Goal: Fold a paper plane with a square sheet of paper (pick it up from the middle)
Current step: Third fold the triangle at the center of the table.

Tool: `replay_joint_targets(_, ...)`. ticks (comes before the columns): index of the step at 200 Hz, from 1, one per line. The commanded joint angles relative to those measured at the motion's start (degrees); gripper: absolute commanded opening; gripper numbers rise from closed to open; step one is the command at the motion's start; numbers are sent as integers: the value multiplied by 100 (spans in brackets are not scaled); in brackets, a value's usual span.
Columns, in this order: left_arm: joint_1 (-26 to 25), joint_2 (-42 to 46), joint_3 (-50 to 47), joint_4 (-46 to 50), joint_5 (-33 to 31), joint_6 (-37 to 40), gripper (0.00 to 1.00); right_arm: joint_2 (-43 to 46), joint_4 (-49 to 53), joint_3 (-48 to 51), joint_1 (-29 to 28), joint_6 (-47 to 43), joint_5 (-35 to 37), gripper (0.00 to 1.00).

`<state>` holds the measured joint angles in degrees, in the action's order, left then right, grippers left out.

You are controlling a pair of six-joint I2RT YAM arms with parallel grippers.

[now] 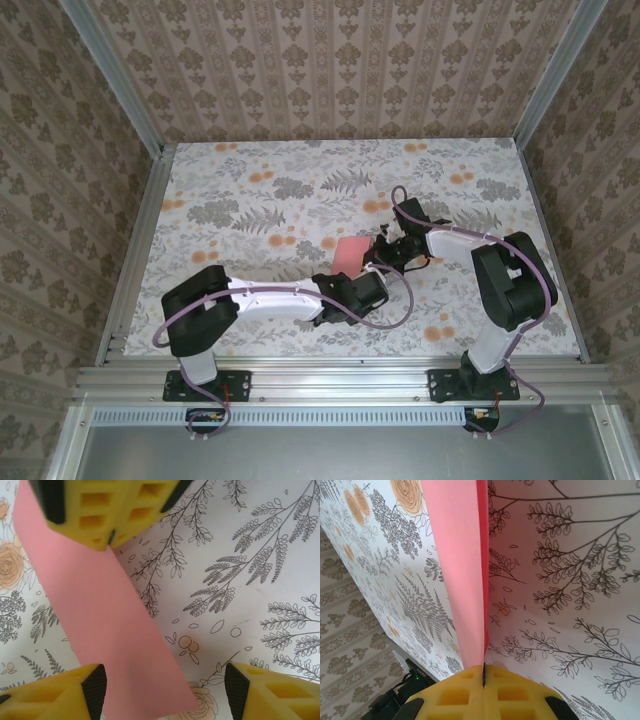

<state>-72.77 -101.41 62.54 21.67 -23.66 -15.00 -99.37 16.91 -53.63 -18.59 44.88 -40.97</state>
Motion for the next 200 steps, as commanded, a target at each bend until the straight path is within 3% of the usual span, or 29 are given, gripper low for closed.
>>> replay_joint_targets(1, -48, 134, 79, 75, -222, 17, 57, -104, 345, -123, -13, -158, 27, 2)
replay_joint_targets(58, -5, 375, -97, -108, -96, -26, 19, -122, 529, -184, -15, -353, 160, 4)
replay_joint_targets(105, 211, 539, -284, -245, 263, -108, 0, -142, 606, -245, -12, -478, 206, 8)
replay_joint_targets(122, 354, 633, -413, -399, 656, -134, 0, -48, 750, -305, 6, -621, 366, 13)
replay_joint_targets(145, 554, 735, -575, -566, 1205, -149, 0, 182, 1038, -395, 134, -840, 633, 30)
replay_joint_targets(179, 779, 793, -691, -736, 1825, -178, 0, 552, 1157, -521, 285, -1024, 878, 33)
replay_joint_targets(200, 845, 789, -691, -760, 2013, -182, 0, 612, 750, -522, 273, -908, 573, 28)
